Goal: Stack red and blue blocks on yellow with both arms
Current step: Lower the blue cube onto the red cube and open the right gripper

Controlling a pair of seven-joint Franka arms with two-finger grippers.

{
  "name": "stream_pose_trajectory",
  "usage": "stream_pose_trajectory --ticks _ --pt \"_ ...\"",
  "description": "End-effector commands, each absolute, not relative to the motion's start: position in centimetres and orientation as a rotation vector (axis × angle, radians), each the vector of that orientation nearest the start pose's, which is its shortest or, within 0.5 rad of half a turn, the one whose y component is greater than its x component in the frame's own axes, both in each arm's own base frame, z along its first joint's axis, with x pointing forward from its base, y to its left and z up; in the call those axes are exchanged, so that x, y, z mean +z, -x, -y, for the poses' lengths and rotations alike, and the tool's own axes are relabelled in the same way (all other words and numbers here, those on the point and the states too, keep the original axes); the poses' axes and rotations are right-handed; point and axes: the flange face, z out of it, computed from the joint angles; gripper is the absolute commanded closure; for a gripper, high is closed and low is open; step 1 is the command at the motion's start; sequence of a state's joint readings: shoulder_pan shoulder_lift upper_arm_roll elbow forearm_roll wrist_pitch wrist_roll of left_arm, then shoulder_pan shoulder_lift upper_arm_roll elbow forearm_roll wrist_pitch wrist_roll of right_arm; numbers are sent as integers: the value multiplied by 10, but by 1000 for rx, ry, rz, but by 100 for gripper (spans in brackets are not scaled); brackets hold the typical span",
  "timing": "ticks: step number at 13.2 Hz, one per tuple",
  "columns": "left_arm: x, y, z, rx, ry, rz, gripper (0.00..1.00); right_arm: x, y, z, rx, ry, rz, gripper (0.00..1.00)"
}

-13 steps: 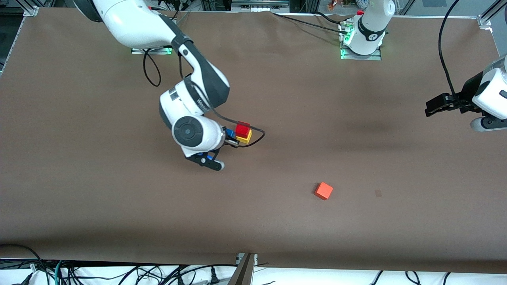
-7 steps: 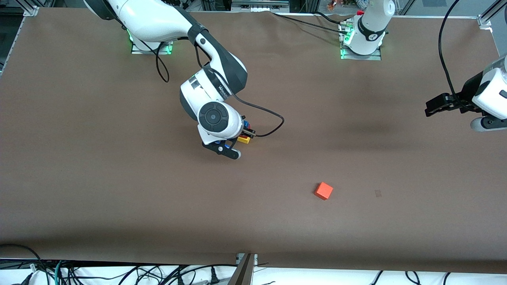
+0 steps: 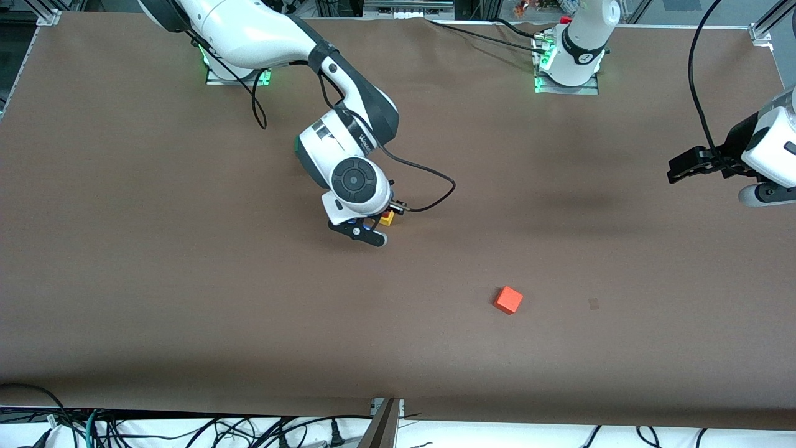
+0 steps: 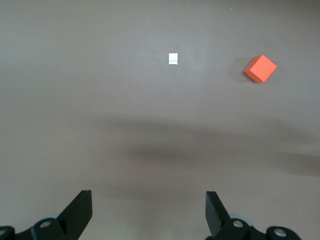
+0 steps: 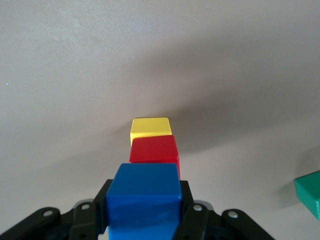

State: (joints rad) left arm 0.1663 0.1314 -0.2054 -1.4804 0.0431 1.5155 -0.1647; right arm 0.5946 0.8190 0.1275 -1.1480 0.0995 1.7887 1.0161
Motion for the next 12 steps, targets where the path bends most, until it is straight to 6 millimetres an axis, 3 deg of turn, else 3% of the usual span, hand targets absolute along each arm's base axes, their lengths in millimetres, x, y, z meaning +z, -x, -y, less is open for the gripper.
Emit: stream_pose_trajectory --ticks 1,8,10,12 --pt "593 -592 9 131 3139 173 0 300 -561 -481 360 3096 -547 78" --pt "593 -592 9 132 3140 173 0 294 -559 -479 360 3112 -546 71" --pt "593 -592 9 132 3140 173 0 294 -560 -479 356 3115 -545 59" --pt "593 -592 9 132 3140 173 0 294 -559 -478 358 3116 -547 34"
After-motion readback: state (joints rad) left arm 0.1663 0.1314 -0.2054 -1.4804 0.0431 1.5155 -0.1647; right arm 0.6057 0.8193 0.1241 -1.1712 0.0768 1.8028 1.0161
